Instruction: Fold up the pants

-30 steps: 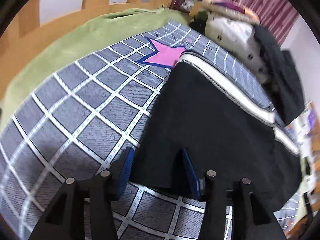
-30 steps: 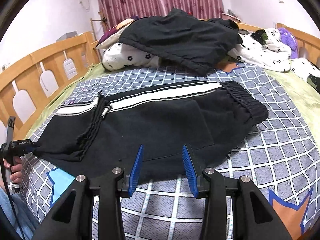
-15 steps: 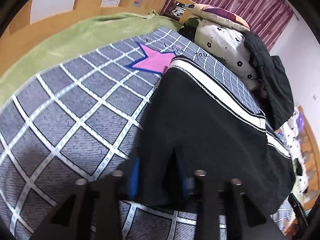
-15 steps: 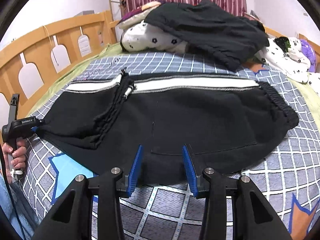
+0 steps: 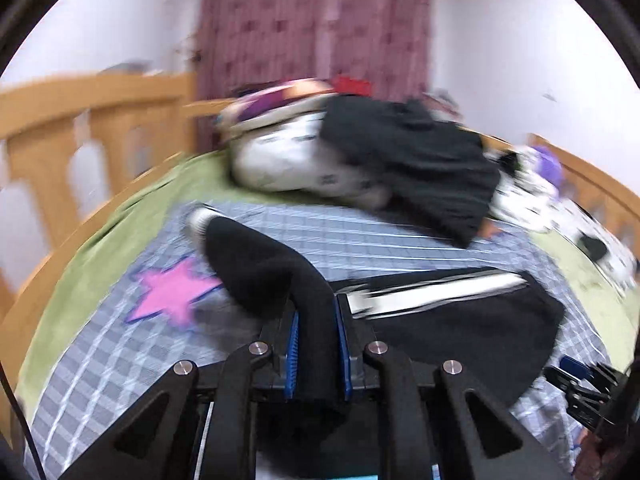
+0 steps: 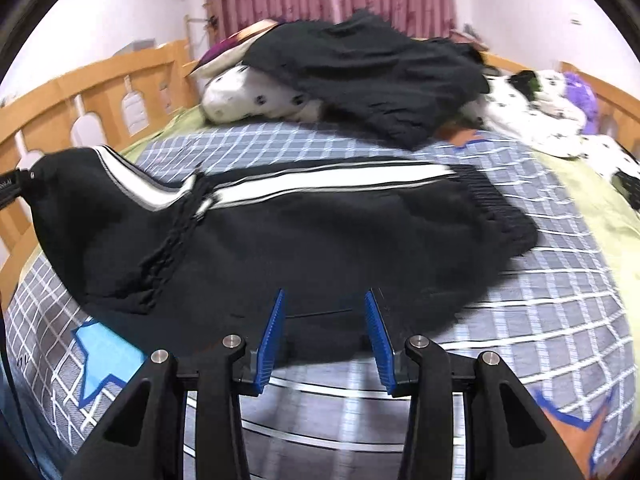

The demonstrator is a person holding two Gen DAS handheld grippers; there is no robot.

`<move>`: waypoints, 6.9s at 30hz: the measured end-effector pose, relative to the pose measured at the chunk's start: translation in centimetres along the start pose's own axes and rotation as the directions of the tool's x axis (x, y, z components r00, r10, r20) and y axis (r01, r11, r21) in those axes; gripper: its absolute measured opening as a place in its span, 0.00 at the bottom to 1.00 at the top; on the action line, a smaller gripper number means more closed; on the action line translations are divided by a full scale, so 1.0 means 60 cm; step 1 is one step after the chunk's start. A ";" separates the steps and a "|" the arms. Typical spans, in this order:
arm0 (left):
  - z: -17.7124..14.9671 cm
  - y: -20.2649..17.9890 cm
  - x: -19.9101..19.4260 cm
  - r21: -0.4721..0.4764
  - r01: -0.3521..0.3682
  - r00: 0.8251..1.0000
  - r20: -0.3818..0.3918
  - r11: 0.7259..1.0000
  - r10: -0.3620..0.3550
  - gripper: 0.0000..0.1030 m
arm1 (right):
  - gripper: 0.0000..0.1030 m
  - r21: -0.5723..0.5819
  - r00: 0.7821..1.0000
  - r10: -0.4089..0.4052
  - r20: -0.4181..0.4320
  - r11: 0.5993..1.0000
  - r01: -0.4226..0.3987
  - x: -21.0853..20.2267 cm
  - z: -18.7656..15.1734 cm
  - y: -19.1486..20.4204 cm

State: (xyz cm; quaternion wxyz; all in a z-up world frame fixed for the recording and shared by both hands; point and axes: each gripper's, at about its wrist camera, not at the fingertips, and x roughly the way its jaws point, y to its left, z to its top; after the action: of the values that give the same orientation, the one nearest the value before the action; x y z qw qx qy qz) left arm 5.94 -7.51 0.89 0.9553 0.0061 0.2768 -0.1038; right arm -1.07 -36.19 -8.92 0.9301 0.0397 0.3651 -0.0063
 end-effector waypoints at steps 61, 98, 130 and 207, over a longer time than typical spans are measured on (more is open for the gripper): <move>-0.236 -0.177 0.103 0.090 0.149 0.951 -0.287 0.985 -0.118 0.21 | 0.10 0.213 1.000 0.019 -0.017 0.977 -0.015 0.109 0.061 -0.280; -0.119 -0.087 0.353 -0.365 0.343 0.787 -0.391 0.866 -0.477 0.37 | 0.62 0.194 0.939 0.250 -0.238 0.959 -0.206 0.289 0.146 -0.336; -0.102 0.205 0.205 -0.118 0.178 0.869 -0.446 0.977 -0.212 0.35 | 0.36 0.030 0.946 0.254 -0.203 0.967 -0.254 0.201 0.127 0.061; -0.253 0.162 -0.038 -0.037 -0.006 0.905 -0.425 0.999 -0.011 0.26 | 0.18 -0.042 0.975 0.099 -0.200 0.993 -0.110 0.029 -0.056 0.094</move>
State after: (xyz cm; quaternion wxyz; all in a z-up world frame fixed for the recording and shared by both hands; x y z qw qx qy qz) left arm -2.00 3.48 -11.18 0.8719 0.0104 0.4801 -0.0961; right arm -1.83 -30.27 -12.19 0.8889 0.0349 0.4533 0.0561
